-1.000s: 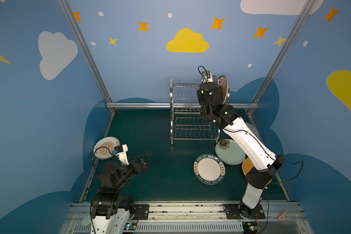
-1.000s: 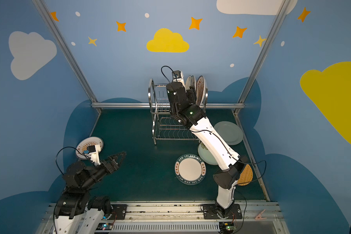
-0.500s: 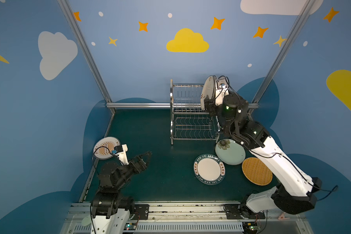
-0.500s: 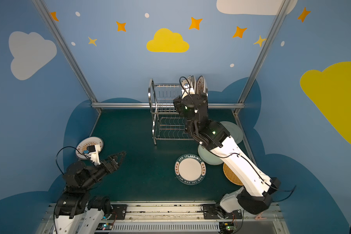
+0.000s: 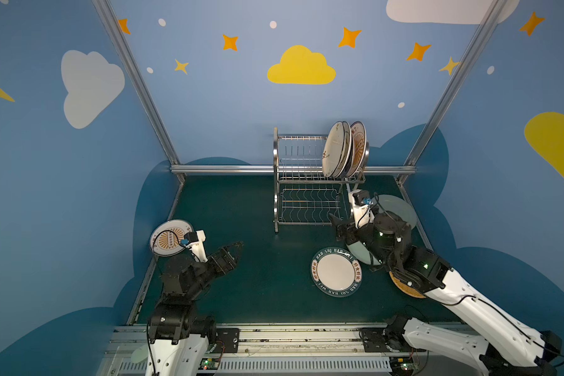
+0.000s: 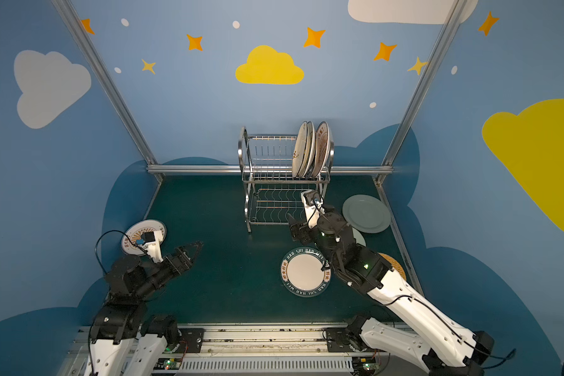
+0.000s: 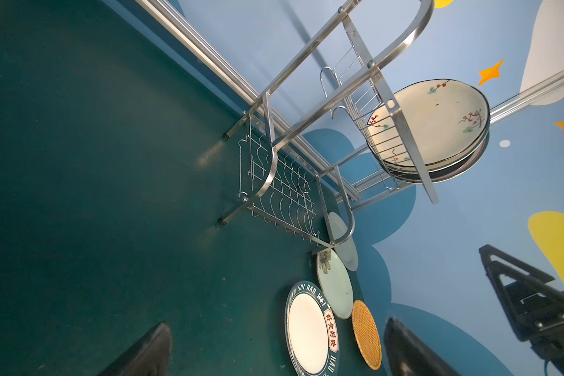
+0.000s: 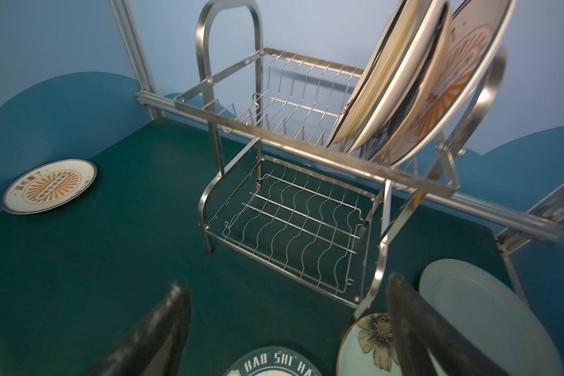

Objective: Load plates into a dish rack
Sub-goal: Pick up the plate from the middle-left of the table.

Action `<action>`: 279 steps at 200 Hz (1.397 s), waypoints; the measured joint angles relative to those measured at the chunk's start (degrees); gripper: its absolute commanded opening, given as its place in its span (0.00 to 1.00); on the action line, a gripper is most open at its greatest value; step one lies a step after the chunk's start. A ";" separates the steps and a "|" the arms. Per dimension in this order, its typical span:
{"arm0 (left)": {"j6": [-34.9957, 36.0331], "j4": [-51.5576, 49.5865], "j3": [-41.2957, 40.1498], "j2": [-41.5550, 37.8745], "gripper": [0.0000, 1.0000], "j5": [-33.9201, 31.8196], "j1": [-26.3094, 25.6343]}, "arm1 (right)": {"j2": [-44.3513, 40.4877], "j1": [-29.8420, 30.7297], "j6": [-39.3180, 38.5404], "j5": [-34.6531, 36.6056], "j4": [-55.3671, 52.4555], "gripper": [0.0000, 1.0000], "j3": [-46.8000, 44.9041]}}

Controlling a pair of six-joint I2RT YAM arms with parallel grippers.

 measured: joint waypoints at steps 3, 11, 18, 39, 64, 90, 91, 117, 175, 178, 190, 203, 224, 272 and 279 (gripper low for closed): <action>-0.07 -0.02 0.00 0.17 1.00 -0.11 0.00 | -0.31 0.00 0.22 -0.59 0.66 0.91 -1.20; -0.24 0.00 0.00 0.70 1.00 -0.39 0.02 | -0.72 0.00 0.83 -1.55 2.12 0.91 -3.93; -0.66 0.07 -0.09 1.33 1.00 -0.83 0.04 | -0.81 0.00 1.44 -2.49 3.56 0.91 -6.45; -3.13 1.42 -1.95 3.87 1.00 -1.60 0.04 | -0.85 0.00 3.13 -5.84 7.39 0.91 -13.88; -7.13 2.40 -5.79 8.52 1.00 -4.17 0.04 | -1.05 0.00 3.89 -8.72 12.94 0.91 -21.66; -11.69 3.19 -6.56 14.78 1.00 -9.75 0.44 | 0.09 0.00 5.05 -10.82 17.20 0.91 -26.40; -11.87 3.21 -6.51 14.93 1.00 -10.01 0.48 | 0.13 0.00 5.14 -10.82 17.33 0.91 -26.49; -19.21 7.61 -5.92 25.29 1.00 -12.22 6.73 | 3.74 0.00 7.19 -10.82 20.00 0.91 -27.65; -29.18 21.46 -7.15 40.50 0.99 -13.84 24.35 | 9.75 0.00 11.21 -10.95 18.78 0.92 -24.98; -29.40 21.92 -7.15 40.81 0.99 -13.90 25.00 | 9.92 0.00 11.32 -11.10 18.69 0.91 -24.83; -29.90 23.76 -7.08 42.60 0.98 -15.06 27.85 | 10.56 0.00 11.74 -12.04 18.56 0.91 -24.33; -30.29 25.27 -7.06 44.61 0.97 -15.67 30.58 | 10.93 0.00 12.04 -13.11 18.23 0.91 -23.85; -30.62 28.04 -7.04 48.26 0.91 -15.91 35.01 | 10.97 0.00 12.22 -14.84 18.29 0.91 -23.78; -30.53 35.74 -6.43 57.07 0.78 -12.63 41.35 | 11.32 0.00 12.15 -20.22 19.89 0.91 -23.78; -30.38 36.76 -5.86 58.45 0.76 -11.91 41.77 | 11.56 0.00 12.13 -20.79 19.93 0.91 -23.78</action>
